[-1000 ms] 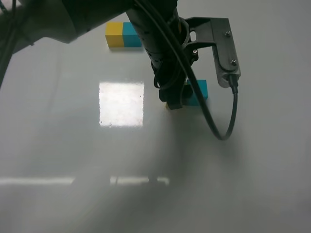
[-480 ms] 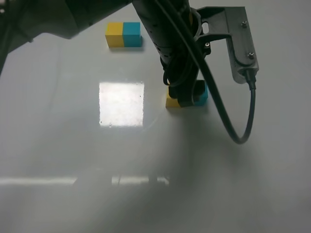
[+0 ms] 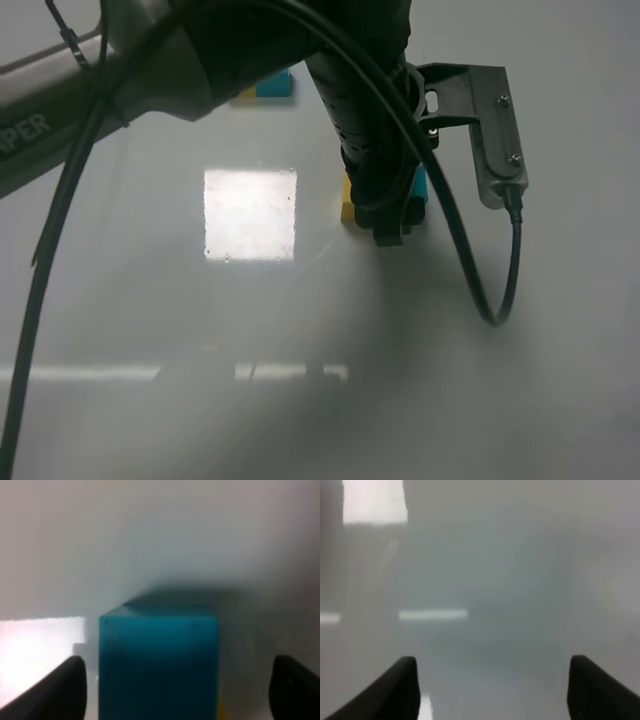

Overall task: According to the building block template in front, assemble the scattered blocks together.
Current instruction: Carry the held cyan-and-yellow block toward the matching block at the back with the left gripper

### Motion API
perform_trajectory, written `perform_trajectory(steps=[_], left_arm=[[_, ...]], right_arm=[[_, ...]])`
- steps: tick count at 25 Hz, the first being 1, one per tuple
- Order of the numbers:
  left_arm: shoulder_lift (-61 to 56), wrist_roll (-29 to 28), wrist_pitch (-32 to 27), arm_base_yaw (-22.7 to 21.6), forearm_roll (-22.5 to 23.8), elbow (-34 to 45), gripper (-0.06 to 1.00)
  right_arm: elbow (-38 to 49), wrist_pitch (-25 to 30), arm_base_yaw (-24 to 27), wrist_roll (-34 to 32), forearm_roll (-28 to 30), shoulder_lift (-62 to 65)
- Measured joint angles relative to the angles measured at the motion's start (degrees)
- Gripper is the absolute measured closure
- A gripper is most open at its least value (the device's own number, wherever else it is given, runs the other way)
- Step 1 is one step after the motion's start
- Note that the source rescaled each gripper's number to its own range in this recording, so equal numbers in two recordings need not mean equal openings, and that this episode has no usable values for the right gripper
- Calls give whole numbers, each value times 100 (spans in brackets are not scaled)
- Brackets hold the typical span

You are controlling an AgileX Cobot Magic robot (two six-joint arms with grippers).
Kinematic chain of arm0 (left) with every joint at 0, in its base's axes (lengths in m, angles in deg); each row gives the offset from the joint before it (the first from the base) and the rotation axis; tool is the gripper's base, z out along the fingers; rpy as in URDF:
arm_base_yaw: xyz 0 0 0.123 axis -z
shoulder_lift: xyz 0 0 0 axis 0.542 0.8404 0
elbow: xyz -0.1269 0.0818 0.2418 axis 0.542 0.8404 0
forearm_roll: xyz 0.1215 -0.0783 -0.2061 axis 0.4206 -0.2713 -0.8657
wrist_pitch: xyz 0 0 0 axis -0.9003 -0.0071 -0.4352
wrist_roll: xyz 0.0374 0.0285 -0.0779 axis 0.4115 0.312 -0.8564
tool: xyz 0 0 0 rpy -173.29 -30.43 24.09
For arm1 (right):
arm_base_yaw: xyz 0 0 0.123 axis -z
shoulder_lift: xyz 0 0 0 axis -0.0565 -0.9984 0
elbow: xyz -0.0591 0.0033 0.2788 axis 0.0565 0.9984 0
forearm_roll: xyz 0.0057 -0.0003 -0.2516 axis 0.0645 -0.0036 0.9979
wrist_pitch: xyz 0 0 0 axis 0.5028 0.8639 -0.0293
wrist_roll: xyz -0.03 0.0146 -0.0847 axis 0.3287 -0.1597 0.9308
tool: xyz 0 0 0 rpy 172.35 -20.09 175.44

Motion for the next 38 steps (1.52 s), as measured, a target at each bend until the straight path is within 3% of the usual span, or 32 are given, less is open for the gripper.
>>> perform_trajectory(steps=[10,11,12,14,15,38], left_arm=[[73,0,0,-32,17,0,26],[86,0,0,-32,30,0,30],[86,-6,0,-32,35,0,42],[86,-21,20,-32,73,0,83],[86,-25,19,-32,84,0,93],[-538,-200,-6,65,429,-264,93]], right_arm=[[0,0,0,0,0,0],[0,0,0,0,0,0],[0,0,0,0,0,0],[0,0,0,0,0,0],[0,0,0,0,0,0],[0,0,0,0,0,0]])
